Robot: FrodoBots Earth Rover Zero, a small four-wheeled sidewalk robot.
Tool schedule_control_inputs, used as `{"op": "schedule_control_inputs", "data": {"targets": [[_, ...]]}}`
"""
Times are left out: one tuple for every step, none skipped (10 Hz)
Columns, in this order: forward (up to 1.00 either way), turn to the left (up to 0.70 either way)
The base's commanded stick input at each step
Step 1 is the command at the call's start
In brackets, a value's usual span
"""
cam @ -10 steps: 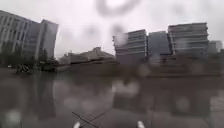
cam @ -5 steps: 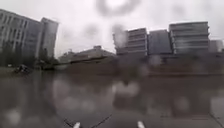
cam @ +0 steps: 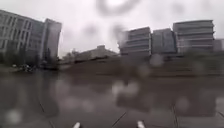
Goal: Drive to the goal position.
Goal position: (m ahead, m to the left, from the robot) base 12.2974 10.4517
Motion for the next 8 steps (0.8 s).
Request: {"op": "schedule_control_inputs", "data": {"targets": [[0.67, 0.13], [0.69, 0.14], [0.69, 0.14], [0.69, 0.14], [0.69, 0.14], [0.70, 0.14], [0.70, 0.14], [0.70, 0.14]]}}
